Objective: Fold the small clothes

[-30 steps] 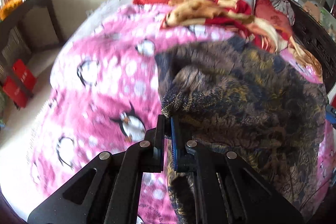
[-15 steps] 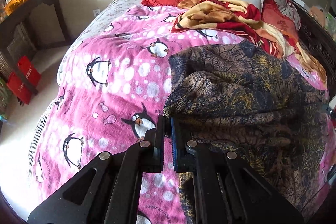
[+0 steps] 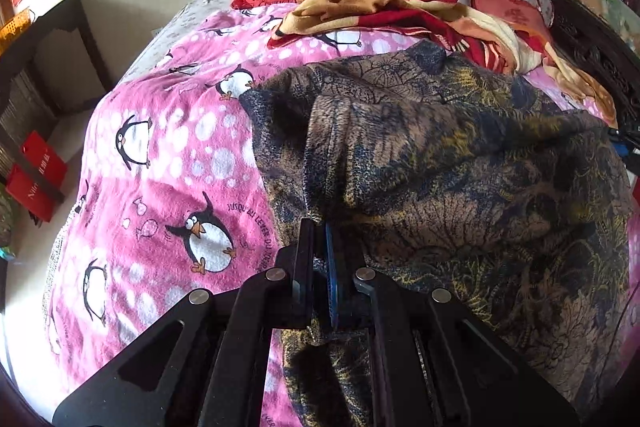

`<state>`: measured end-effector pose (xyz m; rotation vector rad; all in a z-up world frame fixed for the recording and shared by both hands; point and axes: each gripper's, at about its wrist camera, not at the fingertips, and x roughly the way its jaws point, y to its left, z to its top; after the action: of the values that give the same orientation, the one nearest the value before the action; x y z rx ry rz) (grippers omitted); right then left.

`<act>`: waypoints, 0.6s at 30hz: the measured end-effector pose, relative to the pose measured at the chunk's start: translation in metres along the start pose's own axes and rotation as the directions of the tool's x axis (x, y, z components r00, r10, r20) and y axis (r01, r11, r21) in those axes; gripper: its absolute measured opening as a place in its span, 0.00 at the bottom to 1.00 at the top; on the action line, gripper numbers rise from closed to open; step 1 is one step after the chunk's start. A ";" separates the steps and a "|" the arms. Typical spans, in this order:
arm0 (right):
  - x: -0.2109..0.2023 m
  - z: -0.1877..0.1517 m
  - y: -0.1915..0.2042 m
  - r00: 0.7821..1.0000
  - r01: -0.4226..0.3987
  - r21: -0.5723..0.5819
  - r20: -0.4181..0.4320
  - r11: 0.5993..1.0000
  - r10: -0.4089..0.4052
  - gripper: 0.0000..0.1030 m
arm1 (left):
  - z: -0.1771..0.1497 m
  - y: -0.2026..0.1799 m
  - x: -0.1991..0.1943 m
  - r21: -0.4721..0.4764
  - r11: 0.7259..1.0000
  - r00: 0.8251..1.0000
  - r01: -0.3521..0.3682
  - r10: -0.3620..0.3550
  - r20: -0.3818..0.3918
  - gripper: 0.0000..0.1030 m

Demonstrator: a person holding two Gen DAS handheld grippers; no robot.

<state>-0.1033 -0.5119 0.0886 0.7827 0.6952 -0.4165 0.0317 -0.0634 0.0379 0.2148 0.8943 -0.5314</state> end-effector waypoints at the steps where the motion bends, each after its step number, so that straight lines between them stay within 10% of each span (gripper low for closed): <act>1: -0.006 -0.001 -0.002 1.000 -0.007 -0.004 0.017 1.000 0.007 0.35 | 0.001 0.000 -0.001 0.004 1.000 1.000 0.003 -0.003 0.004 0.04; 7: -0.031 -0.012 -0.012 0.994 -0.111 0.026 0.006 0.994 0.110 0.36 | 0.001 0.007 -0.023 0.001 0.998 0.997 0.058 -0.058 0.043 0.09; 15: -0.076 -0.041 0.018 0.995 0.032 -0.133 0.098 0.991 -0.019 0.42 | 0.009 0.033 -0.039 -0.075 0.996 0.996 0.040 -0.033 0.085 0.12; 18: -0.087 -0.047 0.026 0.987 0.073 -0.162 0.154 0.984 -0.048 0.46 | 0.020 0.030 -0.028 -0.074 0.996 0.996 0.042 -0.036 0.085 0.37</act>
<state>-0.1689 -0.4521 0.1384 0.5663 0.6061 -0.4608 0.0472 -0.0359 0.0707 0.1053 0.8369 -0.5378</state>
